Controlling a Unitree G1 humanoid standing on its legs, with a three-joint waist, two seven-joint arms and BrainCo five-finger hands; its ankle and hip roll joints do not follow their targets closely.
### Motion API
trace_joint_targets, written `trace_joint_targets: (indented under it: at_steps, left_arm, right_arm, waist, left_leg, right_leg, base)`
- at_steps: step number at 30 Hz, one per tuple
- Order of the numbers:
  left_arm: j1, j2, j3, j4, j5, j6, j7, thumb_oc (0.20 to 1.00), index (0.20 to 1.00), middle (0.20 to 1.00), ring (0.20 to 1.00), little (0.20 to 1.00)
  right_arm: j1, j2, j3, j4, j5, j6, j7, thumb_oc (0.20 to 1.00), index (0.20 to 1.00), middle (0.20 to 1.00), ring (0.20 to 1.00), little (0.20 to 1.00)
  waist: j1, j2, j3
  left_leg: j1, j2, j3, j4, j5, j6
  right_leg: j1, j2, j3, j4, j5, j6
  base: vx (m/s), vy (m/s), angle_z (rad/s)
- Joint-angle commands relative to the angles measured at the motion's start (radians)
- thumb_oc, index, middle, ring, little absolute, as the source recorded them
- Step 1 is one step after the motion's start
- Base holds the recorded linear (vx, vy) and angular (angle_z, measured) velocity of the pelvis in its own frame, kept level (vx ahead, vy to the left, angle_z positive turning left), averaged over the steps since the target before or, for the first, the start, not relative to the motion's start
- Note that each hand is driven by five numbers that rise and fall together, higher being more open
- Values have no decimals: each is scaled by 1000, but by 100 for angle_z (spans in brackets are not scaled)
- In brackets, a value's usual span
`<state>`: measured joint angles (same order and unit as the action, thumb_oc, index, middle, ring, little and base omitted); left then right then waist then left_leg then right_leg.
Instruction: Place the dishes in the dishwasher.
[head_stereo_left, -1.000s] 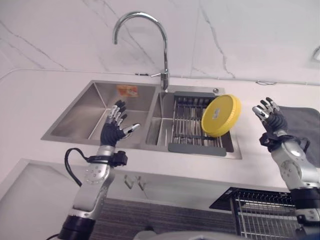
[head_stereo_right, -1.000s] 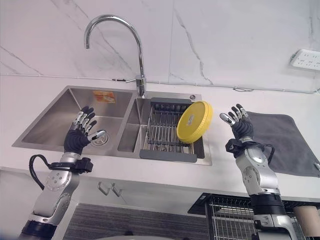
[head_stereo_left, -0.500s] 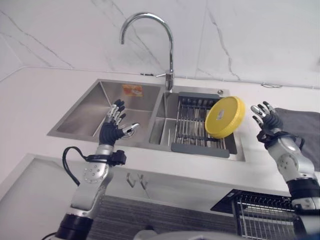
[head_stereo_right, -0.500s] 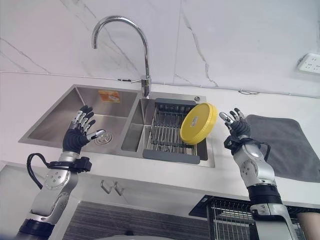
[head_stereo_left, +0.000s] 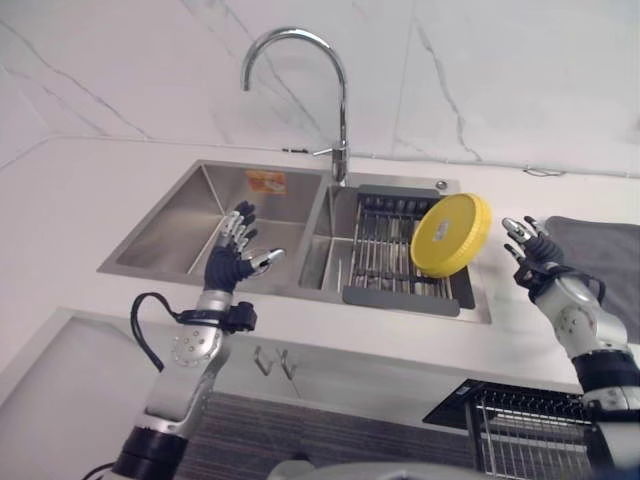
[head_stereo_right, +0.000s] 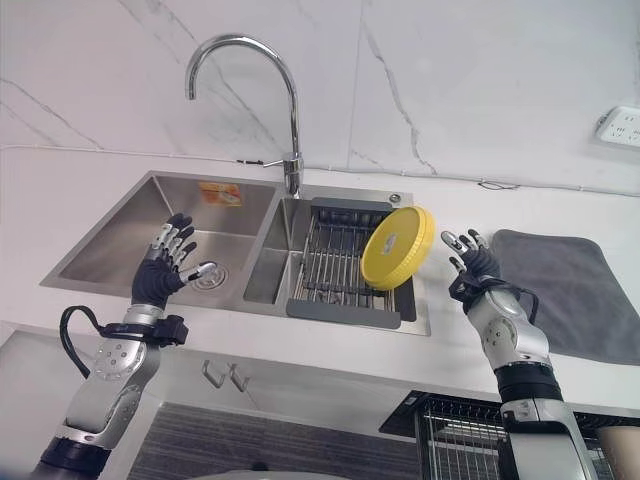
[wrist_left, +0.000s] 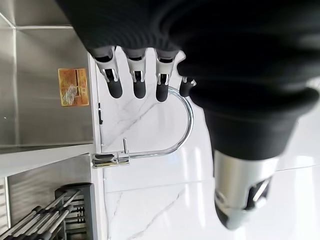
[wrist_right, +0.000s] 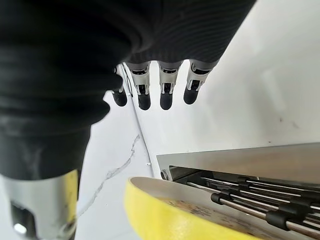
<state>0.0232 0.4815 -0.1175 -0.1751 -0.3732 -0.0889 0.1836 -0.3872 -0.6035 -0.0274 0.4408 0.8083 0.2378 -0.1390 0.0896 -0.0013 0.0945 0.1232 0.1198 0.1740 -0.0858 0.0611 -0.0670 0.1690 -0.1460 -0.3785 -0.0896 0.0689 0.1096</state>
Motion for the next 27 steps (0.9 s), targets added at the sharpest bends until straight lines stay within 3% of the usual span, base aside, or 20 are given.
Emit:
trace_joint_targets:
  at_steps: [1,27]
  left_arm:
    - [-90,46,-2,7,-13,-47,0,1000,1000,1000,1000,1000]
    - [-90,58,-13,16,-31,-57,2,1000,1000,1000,1000,1000]
  right_arm:
    - [-133,-68,22,9,53,-16,35,1000,1000,1000,1000,1000]
    - [-231,-84,81,102,116,19,110,1000,1000,1000,1000,1000]
  waist:
    - [31,-35,-15]
    - [54,-33,-16]
  left_leg:
    - [29,39,-24,-2,-55,-31]
    - [31,35,-33,-2,-52,-33]
  right_leg:
    - [32,-34,15,2,-36,15]
    - [41,-34,-2,2,-40,11]
  base:
    - [-7,13,3]
    - [0,0,1]
